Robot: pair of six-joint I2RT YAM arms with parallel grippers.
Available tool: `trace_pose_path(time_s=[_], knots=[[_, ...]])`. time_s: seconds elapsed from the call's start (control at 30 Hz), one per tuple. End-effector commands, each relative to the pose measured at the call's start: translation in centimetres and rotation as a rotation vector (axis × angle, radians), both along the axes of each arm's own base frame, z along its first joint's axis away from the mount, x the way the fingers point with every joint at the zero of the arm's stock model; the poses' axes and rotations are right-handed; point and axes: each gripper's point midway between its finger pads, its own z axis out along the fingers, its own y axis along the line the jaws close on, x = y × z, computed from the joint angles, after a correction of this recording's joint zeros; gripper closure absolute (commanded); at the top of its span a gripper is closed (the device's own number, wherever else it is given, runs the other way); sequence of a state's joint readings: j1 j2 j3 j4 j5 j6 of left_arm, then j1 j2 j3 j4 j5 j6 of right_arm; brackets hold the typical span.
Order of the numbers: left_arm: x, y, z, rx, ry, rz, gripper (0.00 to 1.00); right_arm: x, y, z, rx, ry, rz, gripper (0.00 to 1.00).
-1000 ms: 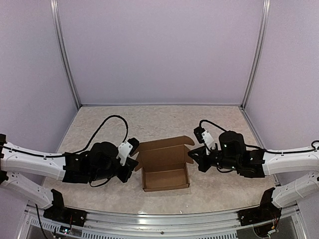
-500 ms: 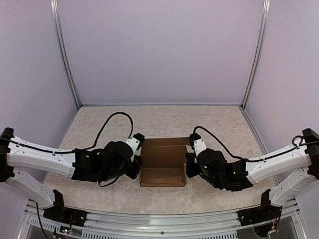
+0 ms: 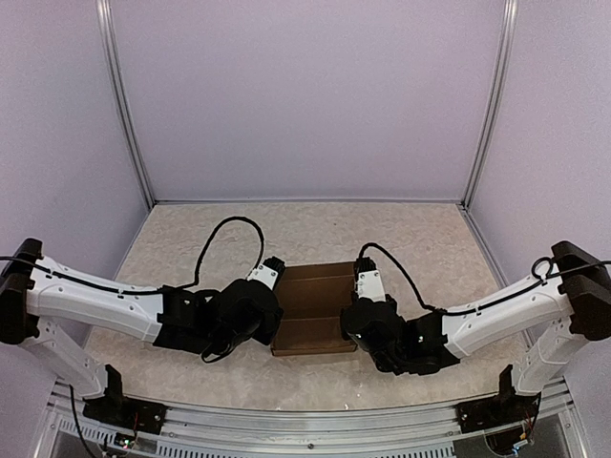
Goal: Fold the paper box
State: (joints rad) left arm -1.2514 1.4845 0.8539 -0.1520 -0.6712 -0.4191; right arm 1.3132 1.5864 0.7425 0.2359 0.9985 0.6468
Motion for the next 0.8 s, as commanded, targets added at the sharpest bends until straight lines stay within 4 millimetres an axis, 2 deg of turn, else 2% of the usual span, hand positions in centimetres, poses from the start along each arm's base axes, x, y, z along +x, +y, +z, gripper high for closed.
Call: trace_pose_path(time_s=[0.0, 0.53, 0.77], knots=[[-0.7, -2.0, 1.0, -0.111, -0.002, -0.011, 1.0, -1.4, 2.1, -0.6, 0.067, 0.041, 0.056, 1.0], [-2.7, -2.0, -3.3, -0.065, 0.016, 0.023, 1.0, -3.1, 1.4, -4.8, 0.056, 0.093, 0.011, 1.0], [-3.2, -2.2, -4.0, -0.062, 0.016, 0.032, 1.0, -3.9, 1.0, -5.9, 0.043, 0.11, 0.003, 1.0]])
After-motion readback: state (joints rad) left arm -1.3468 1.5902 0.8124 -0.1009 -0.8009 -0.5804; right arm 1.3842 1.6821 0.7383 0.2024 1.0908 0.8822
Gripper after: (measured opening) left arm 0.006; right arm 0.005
